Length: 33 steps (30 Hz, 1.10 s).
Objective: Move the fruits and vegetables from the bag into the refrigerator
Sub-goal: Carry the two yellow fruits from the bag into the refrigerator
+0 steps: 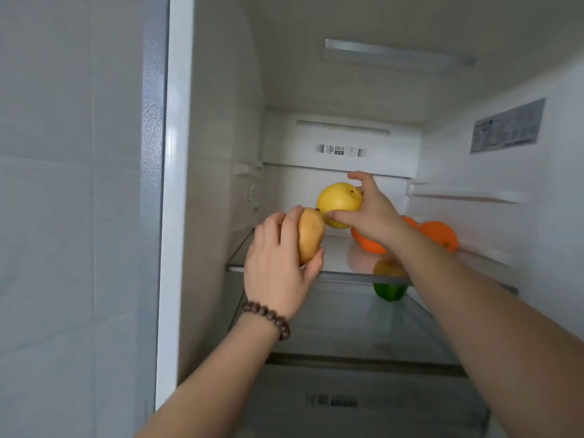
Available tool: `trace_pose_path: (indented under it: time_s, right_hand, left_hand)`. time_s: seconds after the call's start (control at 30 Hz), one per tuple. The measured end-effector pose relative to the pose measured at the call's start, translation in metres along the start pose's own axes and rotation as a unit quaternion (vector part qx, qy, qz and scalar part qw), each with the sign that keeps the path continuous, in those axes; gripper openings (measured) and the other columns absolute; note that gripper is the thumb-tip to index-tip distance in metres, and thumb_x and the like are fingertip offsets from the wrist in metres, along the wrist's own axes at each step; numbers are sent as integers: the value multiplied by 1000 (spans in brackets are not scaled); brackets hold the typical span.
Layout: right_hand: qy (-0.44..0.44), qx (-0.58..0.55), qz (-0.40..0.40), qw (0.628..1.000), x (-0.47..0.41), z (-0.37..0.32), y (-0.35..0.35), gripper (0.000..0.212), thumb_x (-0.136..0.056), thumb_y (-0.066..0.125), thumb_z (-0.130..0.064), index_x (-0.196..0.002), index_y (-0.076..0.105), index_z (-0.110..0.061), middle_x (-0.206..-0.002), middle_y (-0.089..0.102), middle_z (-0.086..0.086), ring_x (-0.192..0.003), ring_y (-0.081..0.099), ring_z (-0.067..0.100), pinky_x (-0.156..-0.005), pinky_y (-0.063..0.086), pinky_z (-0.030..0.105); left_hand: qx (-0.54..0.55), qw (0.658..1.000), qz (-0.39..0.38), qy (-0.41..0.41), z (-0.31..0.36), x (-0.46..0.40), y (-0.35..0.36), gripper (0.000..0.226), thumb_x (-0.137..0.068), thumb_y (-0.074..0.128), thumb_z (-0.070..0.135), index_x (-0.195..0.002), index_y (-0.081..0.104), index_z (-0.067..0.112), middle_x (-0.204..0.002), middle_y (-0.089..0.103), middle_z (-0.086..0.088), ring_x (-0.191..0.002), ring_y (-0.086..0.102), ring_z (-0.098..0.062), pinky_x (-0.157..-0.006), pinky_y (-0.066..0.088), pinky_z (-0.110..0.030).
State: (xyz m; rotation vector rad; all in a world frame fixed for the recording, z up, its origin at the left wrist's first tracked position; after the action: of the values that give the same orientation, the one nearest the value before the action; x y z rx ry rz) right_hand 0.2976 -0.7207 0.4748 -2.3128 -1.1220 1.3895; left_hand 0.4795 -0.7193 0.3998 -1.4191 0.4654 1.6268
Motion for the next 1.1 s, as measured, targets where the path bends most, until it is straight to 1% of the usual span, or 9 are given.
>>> trace_pose_path:
  time_s: [0.13, 0.23, 0.4, 0.47, 0.57, 0.67, 0.73, 0.9, 1.1]
  right_hand:
    - [3, 49, -105, 993, -55, 16, 48, 65, -70, 77, -22, -126, 44, -21, -117, 52, 6, -103, 53, 23, -89, 45, 34]
    - [3, 69, -158, 985, -79, 23, 76, 60, -73, 74, -16, -127, 48, -20, -122, 55, 11, -108, 55, 27, -91, 45, 35]
    - [16, 110, -238, 965, -83, 29, 102, 66, -72, 68, -27, -131, 42, -13, -121, 54, 11, -104, 52, 22, -98, 43, 37]
    - [27, 94, -228, 969, -80, 32, 104, 73, -59, 58, -37, -125, 44, -10, -119, 56, 14, -105, 55, 26, -96, 45, 41]
    - [38, 68, -219, 973, -79, 36, 106, 74, -57, 54, -37, -125, 46, -8, -117, 58, 16, -108, 55, 28, -94, 45, 41]
    - [57, 40, -218, 974, -78, 38, 109, 55, -77, 64, -22, -127, 46, -6, -124, 56, 19, -111, 53, 27, -101, 41, 42]
    - [59, 30, -218, 974, -78, 40, 109, 48, -86, 59, -11, -132, 43, -4, -129, 53, 21, -120, 50, 31, -106, 37, 43]
    - [38, 55, -210, 975, -73, 32, 96, 82, -85, 61, -12, -150, 11, -19, -151, 29, 16, -137, 33, 25, -106, 29, 27]
    - [14, 15, -161, 987, -55, 19, 68, 85, -82, 67, -18, -149, 15, -25, -154, 24, 9, -142, 24, 19, -109, 25, 26]
  left_hand:
    - [-13, 999, 36, -11, -1, 1, 0, 67, -73, 61, 52, -130, 45, 21, -116, 55, -2, -103, 56, -23, -69, 50, -33]
    - [-30, 998, 50, -7, -1, 1, 0, 67, -75, 60, 53, -130, 47, 18, -115, 56, -3, -101, 57, -21, -67, 50, -31]
    - [-48, 997, 55, 2, 0, 1, 2, 66, -76, 58, 53, -131, 48, 16, -113, 56, -3, -98, 57, -20, -65, 50, -29]
    - [-54, 997, 56, 4, 0, 2, 3, 67, -76, 59, 53, -131, 48, 16, -113, 57, -3, -99, 56, -20, -63, 49, -29]
    - [-59, 997, 57, 1, 0, 2, 4, 67, -74, 62, 52, -130, 48, 17, -112, 57, -3, -99, 56, -19, -61, 48, -28]
    - [-61, 996, 57, 5, 1, 2, 5, 68, -73, 63, 52, -129, 49, 16, -112, 58, -3, -99, 57, -20, -61, 49, -29]
    - [-63, 996, 59, 8, 1, 2, 5, 67, -73, 63, 52, -129, 50, 16, -111, 58, -3, -98, 58, -21, -61, 49, -29]
    - [-66, 996, 55, 6, 1, 2, 4, 67, -72, 59, 53, -128, 51, 17, -109, 58, -2, -97, 59, -20, -59, 50, -29]
    - [-76, 996, 39, 5, 3, 1, 3, 67, -72, 59, 53, -128, 48, 17, -106, 57, -2, -95, 58, -21, -55, 50, -30]
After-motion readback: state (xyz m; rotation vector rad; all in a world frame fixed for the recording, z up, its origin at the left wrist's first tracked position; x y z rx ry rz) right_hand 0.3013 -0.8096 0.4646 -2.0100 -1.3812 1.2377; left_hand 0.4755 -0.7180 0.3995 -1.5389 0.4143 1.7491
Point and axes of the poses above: each hand's wrist, its own x-axis away from the middle knuckle, its own y-axis out of the palm, z = x × y, the point moved 6 cm from there along -x, towards the middle knuckle
